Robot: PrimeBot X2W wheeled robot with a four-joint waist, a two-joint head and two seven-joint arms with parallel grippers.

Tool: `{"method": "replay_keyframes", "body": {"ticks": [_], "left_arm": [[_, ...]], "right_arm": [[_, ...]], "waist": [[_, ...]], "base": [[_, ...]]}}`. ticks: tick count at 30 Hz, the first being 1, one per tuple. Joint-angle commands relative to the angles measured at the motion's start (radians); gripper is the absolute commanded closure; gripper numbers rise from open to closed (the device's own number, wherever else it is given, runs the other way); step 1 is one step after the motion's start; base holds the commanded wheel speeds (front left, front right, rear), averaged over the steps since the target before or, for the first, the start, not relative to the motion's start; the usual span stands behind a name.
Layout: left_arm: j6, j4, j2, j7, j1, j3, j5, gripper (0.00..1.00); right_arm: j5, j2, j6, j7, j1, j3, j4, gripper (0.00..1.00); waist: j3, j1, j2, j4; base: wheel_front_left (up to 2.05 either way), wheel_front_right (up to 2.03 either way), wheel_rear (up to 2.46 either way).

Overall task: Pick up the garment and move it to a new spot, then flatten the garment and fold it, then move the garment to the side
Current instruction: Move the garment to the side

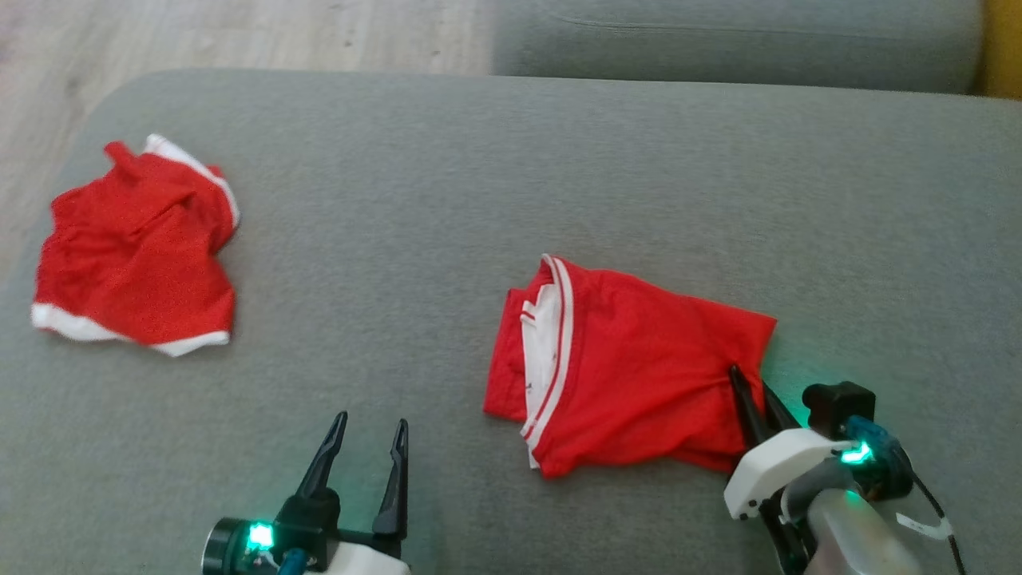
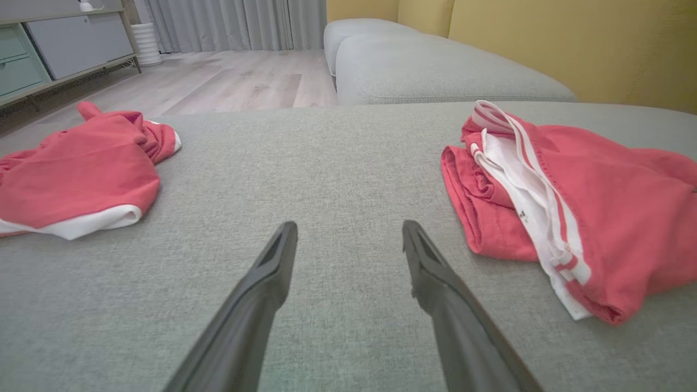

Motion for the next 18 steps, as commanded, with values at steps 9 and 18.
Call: {"method": "replay_keyframes", "body": {"ticks": [9, 18], "left_arm": [[-0.005, -0.041, -0.001, -0.008, -0.065, 0.025, -0.012, 0.00], [-0.014, -0.037, -0.001, -0.008, -0.135, -0.024, -0.027, 0.00]], "right_arm": [[0.033, -0.008, 0.001, -0.010, -0.008, 0.031, -0.113, 1.00], [0.074, -0.008, 0.001, -0.010, 0.013, 0.075, -0.208, 1.00]], "waist": [[-0.017, 0.0000, 0.0000, -0.241], [0.012, 0.0000, 0.0000, -0.522]], "base": [[0.00, 0.00, 0.00], [0.00, 0.00, 0.00]]}}
